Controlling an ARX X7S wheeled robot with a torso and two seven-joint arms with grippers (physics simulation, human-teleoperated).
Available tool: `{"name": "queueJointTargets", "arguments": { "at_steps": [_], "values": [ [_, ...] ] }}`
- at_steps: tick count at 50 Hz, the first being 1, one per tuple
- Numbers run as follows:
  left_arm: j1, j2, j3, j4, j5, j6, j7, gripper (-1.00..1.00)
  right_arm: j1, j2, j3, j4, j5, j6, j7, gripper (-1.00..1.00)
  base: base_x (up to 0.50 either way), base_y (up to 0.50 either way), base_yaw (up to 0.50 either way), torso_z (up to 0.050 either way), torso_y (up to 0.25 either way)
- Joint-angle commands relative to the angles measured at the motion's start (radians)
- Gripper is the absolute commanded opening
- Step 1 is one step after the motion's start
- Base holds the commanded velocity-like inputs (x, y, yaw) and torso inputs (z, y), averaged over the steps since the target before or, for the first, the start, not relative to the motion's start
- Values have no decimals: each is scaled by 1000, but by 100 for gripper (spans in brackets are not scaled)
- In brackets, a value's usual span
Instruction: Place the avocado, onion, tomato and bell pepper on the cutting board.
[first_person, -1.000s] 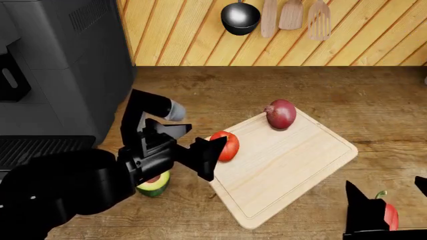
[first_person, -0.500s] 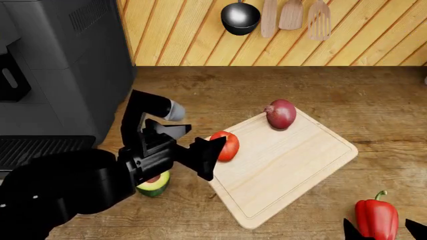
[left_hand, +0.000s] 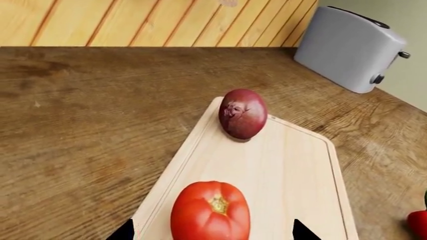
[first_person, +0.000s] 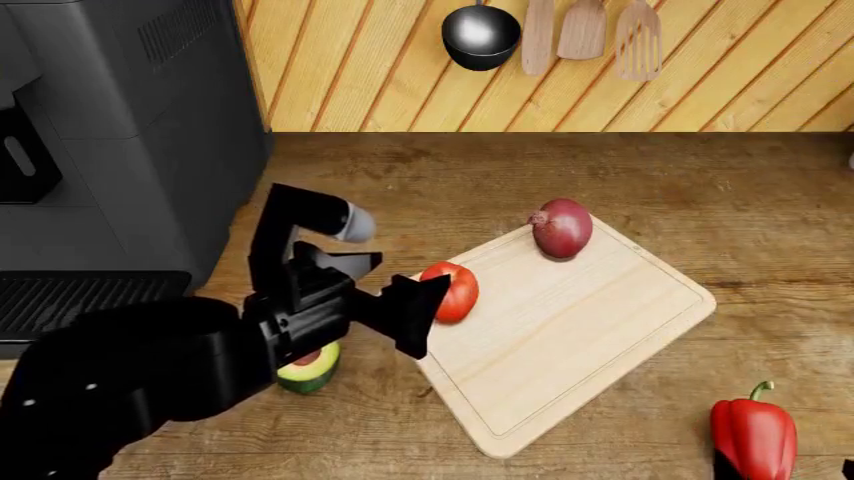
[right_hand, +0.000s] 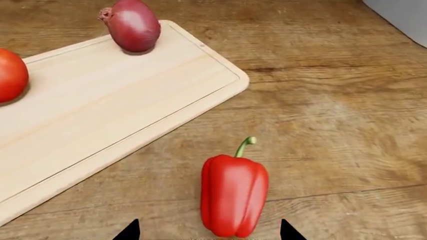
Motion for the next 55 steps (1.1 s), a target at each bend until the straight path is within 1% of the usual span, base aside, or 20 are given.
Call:
{"name": "queueJointTargets", "arguments": {
  "at_steps": [1,4,15,21,30,43,55],
  "values": [
    [-7,9,17,-23,18,4,7,100,25,-37,-105,0,-84,-5,0,100,0,0,0,0,0],
    [-7,10,21,-28,22,7,11,100,48,-35,-154,0,-110,-17,0,100,0,0,0,0,0],
    [-11,12,31,-50,39,17,22,100,38,-9,-199,0,-188,-69,-1,100,0,0,0,0,0],
    [-14,14,35,-64,46,22,29,100,10,4,-190,4,-218,-84,-9,100,0,0,0,0,0],
    [-16,16,42,-74,53,26,34,100,-16,-7,-170,45,-266,-53,-61,100,0,0,0,0,0],
    [-17,15,49,-80,55,30,38,100,65,3,-297,122,-343,-35,-128,100,0,0,0,0,0],
    [-17,16,55,-84,59,35,37,100,-31,-64,-224,149,-420,29,-196,100,0,0,0,0,0]
  ]
}}
